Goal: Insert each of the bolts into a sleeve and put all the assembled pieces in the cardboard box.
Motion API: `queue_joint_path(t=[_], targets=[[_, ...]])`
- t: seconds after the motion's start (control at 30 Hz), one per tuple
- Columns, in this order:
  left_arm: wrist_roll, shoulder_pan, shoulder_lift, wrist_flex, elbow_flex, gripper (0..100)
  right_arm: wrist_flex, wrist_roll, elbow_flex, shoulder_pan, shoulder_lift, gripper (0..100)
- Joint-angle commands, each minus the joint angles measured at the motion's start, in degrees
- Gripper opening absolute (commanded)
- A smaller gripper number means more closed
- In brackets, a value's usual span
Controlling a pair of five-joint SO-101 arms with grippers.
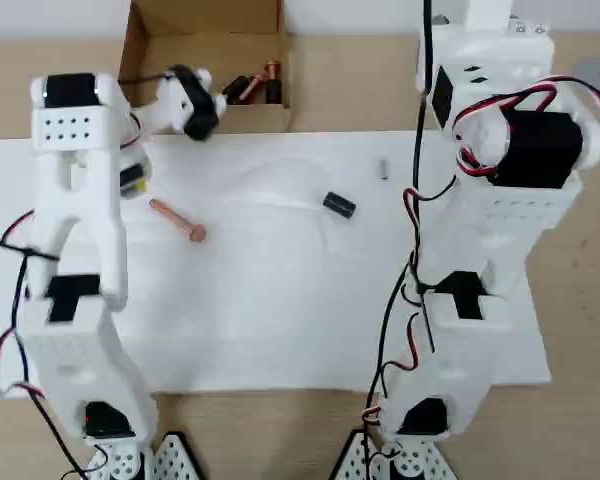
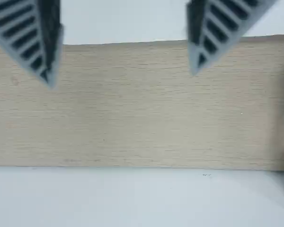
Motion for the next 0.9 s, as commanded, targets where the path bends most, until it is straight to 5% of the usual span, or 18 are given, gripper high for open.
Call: queue_joint_path(t=[0.0,0.37,0.87], targets=[[-2.73,0.88,-10.33,0.35,8.7,9,0.79,-0.53,-0.04,0.66,-3.3,21.7],[-8.97,9.93,-26.07,-0.26,25.41,8,0.79,-0.53,-0.04,0.92,-3.3,21.7],[-14.86,11.96,-25.98,-23.38,44.92,8,0.79,-0.35,-0.04,5.93,-3.3,21.7]])
